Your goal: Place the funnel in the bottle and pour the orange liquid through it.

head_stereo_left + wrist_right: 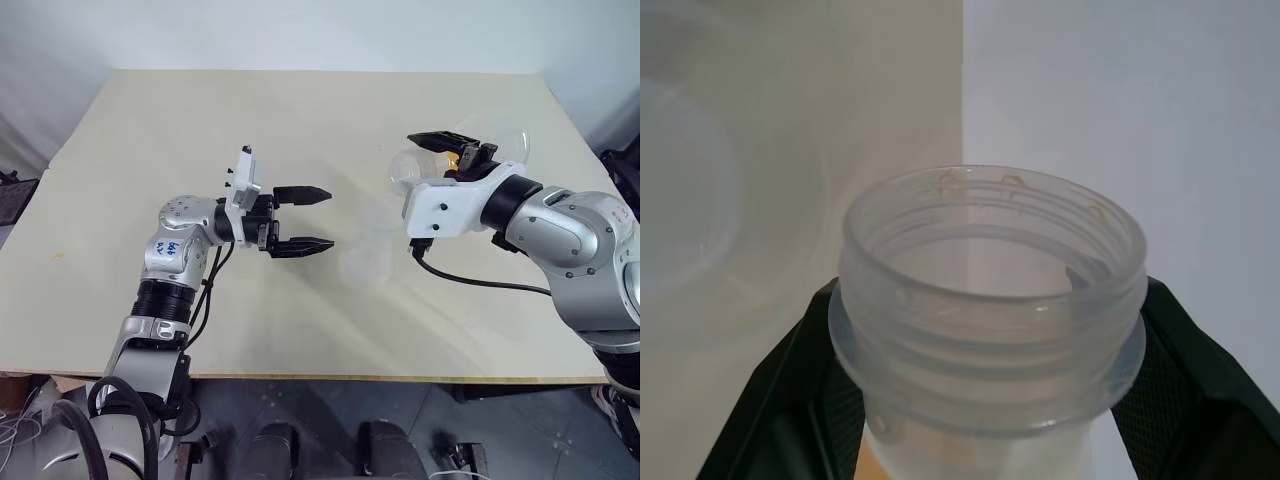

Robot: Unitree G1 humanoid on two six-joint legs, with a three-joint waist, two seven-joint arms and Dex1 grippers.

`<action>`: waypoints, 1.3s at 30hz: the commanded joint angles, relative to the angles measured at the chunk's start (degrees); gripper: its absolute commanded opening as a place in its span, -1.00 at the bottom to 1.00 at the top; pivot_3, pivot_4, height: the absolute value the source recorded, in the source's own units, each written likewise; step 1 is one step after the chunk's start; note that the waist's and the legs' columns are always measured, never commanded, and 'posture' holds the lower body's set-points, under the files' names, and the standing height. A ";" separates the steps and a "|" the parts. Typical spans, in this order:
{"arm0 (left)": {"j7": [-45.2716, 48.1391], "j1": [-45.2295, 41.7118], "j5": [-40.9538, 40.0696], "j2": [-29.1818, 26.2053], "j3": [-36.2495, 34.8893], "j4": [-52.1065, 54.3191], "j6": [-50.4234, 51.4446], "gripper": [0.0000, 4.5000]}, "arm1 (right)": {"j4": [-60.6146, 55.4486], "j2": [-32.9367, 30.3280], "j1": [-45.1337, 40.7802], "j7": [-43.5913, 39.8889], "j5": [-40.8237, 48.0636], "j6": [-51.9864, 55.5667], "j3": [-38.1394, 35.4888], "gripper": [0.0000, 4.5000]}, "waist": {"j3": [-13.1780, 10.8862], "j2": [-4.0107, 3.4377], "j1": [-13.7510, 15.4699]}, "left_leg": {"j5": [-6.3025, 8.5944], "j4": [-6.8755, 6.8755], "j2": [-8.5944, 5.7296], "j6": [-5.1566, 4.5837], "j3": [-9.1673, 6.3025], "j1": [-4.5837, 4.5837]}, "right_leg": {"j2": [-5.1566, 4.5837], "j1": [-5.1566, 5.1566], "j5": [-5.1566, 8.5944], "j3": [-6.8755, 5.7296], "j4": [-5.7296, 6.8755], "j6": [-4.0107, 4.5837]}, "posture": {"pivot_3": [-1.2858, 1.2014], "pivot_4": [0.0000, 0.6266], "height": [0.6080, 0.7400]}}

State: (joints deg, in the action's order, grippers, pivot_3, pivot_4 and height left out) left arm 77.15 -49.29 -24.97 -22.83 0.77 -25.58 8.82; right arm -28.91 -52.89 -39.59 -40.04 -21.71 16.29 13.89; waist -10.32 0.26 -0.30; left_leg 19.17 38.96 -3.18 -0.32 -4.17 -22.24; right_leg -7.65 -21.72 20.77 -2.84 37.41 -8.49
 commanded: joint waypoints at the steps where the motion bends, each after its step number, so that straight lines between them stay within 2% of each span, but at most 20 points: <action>1: 0.15 -1.41 0.15 0.21 -0.18 0.32 -0.33 1.00 | -0.69 -0.20 -0.82 -0.37 -2.50 -2.46 -1.87 0.21 | 0.00 0.00 -0.04 | 0.00 0.00 0.00 0.00 0.00 0.00 | 0.00 0.00 0.00 0.00 0.00 0.00 | 0.03 -0.52 1.00; 39: 1.02 -3.00 0.88 1.14 -0.15 -2.69 -1.81 1.00 | 7.14 0.96 -3.15 -1.83 -14.73 -17.64 -2.89 0.21 | 0.00 0.00 -0.10 | 0.00 0.07 -0.02 0.00 0.01 0.00 | 0.00 -0.03 0.00 0.00 0.07 0.00 | 0.03 -0.52 1.00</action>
State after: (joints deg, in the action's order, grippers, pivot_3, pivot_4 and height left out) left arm 77.69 -51.08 -24.26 -21.62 1.00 -28.19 7.95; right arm -21.05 -51.60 -41.31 -42.96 -35.46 -0.50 13.79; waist -10.32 0.26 -0.40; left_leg 19.17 39.03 -3.21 -0.32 -4.15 -22.24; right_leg -7.66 -21.74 20.77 -2.84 37.48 -8.49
